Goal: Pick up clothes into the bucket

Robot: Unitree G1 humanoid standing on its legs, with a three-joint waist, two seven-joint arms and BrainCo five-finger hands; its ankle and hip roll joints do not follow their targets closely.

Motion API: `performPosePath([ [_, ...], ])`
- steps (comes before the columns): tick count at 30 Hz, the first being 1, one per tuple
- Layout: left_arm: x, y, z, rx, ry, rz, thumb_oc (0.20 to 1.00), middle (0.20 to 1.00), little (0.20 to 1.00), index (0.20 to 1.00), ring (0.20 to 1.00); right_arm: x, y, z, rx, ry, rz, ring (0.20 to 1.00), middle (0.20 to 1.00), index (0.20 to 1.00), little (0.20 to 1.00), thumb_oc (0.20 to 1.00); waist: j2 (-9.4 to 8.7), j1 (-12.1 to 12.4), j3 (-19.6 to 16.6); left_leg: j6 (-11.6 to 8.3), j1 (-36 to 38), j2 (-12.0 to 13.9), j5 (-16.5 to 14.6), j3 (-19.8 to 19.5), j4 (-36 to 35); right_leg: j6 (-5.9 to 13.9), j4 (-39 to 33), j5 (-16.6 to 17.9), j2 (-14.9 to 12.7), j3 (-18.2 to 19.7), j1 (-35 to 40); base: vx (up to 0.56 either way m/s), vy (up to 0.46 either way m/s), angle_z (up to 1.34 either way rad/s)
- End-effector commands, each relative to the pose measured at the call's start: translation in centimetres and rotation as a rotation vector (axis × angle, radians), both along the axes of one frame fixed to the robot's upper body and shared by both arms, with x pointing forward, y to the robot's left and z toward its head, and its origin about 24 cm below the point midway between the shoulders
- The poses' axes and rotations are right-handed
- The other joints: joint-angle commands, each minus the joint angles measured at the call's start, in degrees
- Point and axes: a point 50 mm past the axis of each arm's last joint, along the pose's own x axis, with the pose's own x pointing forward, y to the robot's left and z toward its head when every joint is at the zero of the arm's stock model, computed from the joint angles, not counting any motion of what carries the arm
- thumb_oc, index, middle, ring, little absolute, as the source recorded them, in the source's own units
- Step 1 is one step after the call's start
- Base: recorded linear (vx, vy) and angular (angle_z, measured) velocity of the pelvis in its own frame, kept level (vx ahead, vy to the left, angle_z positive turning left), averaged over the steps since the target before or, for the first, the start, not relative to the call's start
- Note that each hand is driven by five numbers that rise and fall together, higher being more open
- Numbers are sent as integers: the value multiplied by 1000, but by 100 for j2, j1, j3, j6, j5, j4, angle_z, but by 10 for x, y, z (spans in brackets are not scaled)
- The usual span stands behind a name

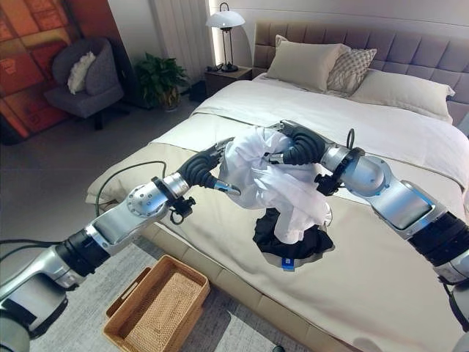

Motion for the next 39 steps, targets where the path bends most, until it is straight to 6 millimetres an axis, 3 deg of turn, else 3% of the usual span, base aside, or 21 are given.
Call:
performPosePath([
  [1,5,-25,33,-12,-119,-76,1000,1000,1000,1000,1000,-9,17,38,60,-76,120,200,200,200,200,200,-353,44,-187,-106,-470,-108,-386,-86,812,291,669,-477,-309,-270,30,-13,7,8],
  [12,4,-50,35,-73,-116,-101,1000,1000,1000,1000,1000,-14,31,30,162,44,219,200,200,200,200,200,-404,72,-152,-87,-562,-134,-375,-153,847,279,764,-490,-333,-337,-61,-8,4,6],
  [13,4,-51,35,-82,-110,-108,903,903,903,903,903,-14,32,30,168,44,222,200,200,200,200,200,-399,71,-154,-86,-562,-134,-374,-153,843,279,758,-488,-334,-337,-60,0,0,0],
  [14,4,-51,35,-82,-110,-108,586,586,586,586,586,-14,32,30,168,44,222,200,200,200,200,200,-400,72,-154,-86,-562,-134,-373,-153,843,279,757,-487,-333,-337,-59,0,0,0],
  [15,4,-52,33,-115,-62,-122,200,200,200,200,200,-14,34,30,173,40,229,200,200,200,200,200,-398,67,-157,-82,-564,-137,-374,-150,841,280,759,-486,-329,-327,-70,0,0,0],
  [21,3,-47,20,-136,27,-127,200,200,200,200,200,-16,35,29,201,35,236,200,200,200,200,200,-379,44,-177,-71,-548,-139,-386,-136,828,281,766,-484,-334,-291,-83,0,0,0],
  [32,10,-30,14,-82,-16,-44,200,200,200,200,200,-16,27,32,233,-19,197,216,216,216,216,216,-347,22,-203,-24,-526,-163,-425,-127,819,302,764,-469,-353,-191,-115,0,0,0],
  [33,10,-29,14,-75,-26,-34,200,200,200,200,200,-16,25,33,231,-32,191,388,388,388,388,388,-343,24,-200,-18,-521,-162,-428,-128,818,304,755,-466,-355,-189,-113,-4,-1,-4],
  [34,11,-28,13,-68,-31,-28,200,200,200,200,200,-16,24,34,234,-40,184,448,448,448,448,448,-338,21,-199,-17,-523,-164,-429,-130,819,304,754,-466,-355,-188,-115,-3,2,-4],
  [35,12,-25,14,-66,-41,-12,200,200,200,200,200,-16,19,36,248,-64,162,592,592,592,592,592,-330,15,-202,-10,-529,-175,-436,-131,826,306,745,-467,-355,-177,-117,0,0,0],
  [36,12,-25,14,-66,-41,-12,200,200,200,200,200,-16,19,36,248,-64,162,853,853,853,853,853,-331,18,-202,-10,-528,-175,-436,-131,826,306,745,-467,-355,-177,-117,0,0,0],
  [37,14,5,-3,-21,-13,68,200,200,200,200,200,-14,7,42,258,-103,112,1000,1000,1000,1000,1000,-322,57,-211,-3,-524,-173,-451,-123,834,305,725,-470,-359,-169,-99,0,0,0],
  [39,12,8,-8,-25,3,75,200,200,200,200,200,-14,2,41,267,-124,83,1000,1000,1000,1000,1000,-322,54,-221,-5,-525,-176,-457,-123,850,304,725,-471,-358,-168,-87,8,8,-6],
])
